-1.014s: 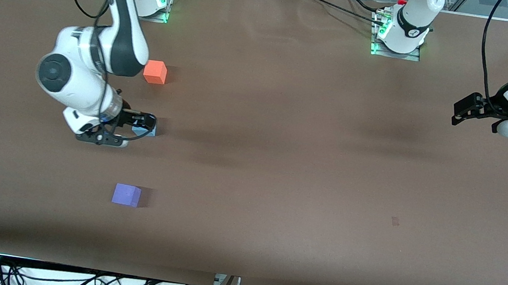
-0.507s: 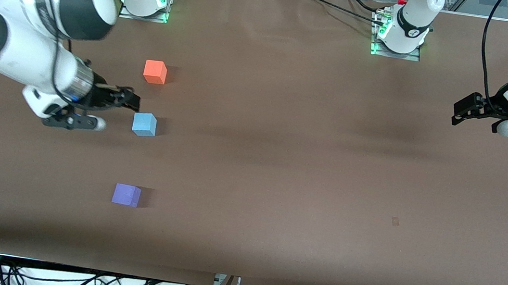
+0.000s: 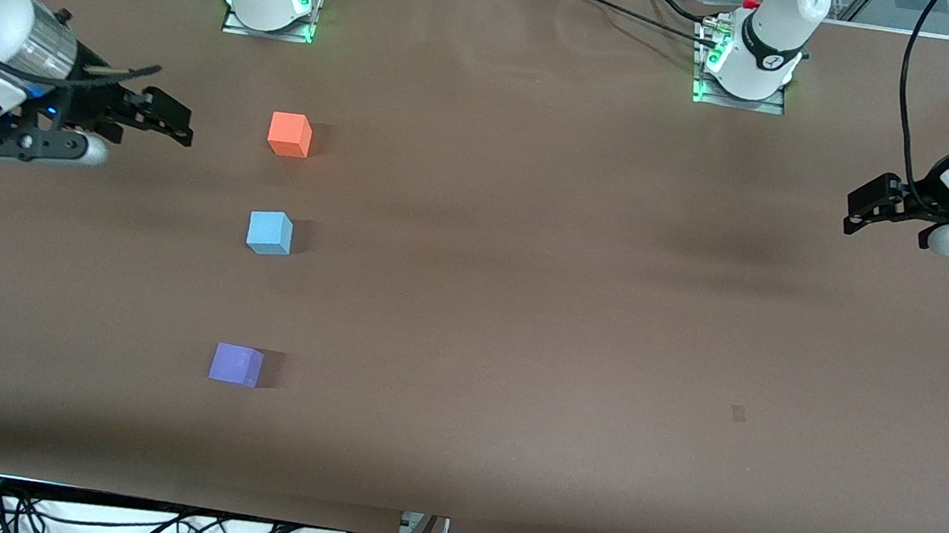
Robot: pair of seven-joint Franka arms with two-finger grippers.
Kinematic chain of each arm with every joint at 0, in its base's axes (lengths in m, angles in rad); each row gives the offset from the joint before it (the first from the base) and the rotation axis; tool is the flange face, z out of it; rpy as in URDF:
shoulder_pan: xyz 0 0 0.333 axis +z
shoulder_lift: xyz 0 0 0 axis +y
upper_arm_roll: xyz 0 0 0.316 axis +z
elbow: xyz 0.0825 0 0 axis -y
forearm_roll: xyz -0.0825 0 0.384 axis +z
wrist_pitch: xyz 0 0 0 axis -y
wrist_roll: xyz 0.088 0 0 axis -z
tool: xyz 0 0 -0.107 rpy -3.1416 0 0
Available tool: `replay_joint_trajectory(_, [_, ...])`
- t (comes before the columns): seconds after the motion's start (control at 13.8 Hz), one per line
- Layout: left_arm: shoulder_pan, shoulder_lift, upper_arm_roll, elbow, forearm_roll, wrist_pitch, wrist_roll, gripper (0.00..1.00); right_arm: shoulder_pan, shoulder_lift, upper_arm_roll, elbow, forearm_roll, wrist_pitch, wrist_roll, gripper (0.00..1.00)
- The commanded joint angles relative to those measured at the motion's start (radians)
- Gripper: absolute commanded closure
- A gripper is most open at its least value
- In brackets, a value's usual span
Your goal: Place blue block between orange and purple blocks
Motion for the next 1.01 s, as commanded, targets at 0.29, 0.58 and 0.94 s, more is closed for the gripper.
replay_joint_trajectory(0.29, [-0.007,-0.001,0.004,0.006,0.009,-0.013,-0.007,0.0,-0.54,-0.088,0.517,-0.055,-0.068,-0.022,-0.054,0.0])
replay_joint_trajectory(0.58, [-0.007,-0.001,0.004,0.006,0.009,-0.013,-0.007,0.0,-0.556,-0.109,0.539,-0.062,-0.125,-0.048,-0.077,0.0])
replay_joint_trajectory(0.94, [-0.007,-0.001,0.004,0.006,0.009,-0.013,-0.007,0.0,-0.557,-0.092,0.536,-0.038,-0.128,-0.042,-0.08,0.0])
